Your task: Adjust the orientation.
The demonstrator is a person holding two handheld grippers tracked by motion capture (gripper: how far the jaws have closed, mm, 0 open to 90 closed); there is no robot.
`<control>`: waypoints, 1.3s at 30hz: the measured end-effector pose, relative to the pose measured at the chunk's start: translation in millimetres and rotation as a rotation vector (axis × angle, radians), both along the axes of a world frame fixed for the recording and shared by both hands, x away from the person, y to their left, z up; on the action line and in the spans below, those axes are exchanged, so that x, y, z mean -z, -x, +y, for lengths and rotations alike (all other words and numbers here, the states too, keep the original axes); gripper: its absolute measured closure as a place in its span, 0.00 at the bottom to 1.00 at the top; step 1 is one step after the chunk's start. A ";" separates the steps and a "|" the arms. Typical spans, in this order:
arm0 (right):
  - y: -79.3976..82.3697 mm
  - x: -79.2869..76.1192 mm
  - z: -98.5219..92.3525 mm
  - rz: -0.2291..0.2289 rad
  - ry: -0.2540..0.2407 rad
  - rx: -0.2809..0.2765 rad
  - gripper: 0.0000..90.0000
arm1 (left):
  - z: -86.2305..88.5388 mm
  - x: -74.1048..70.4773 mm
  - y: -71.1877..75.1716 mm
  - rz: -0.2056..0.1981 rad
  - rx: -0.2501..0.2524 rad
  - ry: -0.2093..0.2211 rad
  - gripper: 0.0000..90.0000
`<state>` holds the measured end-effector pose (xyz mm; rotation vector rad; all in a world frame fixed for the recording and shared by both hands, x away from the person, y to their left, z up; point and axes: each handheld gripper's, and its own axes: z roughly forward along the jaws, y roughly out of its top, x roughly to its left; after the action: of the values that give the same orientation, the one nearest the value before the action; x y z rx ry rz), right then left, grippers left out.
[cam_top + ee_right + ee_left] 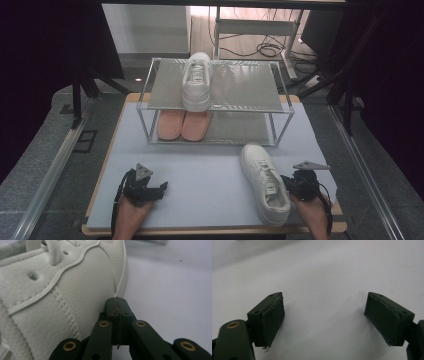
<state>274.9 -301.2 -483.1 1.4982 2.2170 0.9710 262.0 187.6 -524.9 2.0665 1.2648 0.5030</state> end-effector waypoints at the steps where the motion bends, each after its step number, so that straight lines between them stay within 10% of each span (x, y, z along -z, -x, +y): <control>1: -1.3 0.1 3.4 0.001 -0.002 -0.008 1.00 | 0.0 0.0 0.0 0.000 0.000 0.000 0.18; 39: -46.9 4.0 116.0 0.032 -0.046 -0.315 1.00 | -0.1 0.0 0.2 -0.001 0.000 0.000 0.18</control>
<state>321.8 -185.2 -487.2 1.2105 2.5214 1.1012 261.7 187.5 -524.9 2.0659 1.2646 0.5039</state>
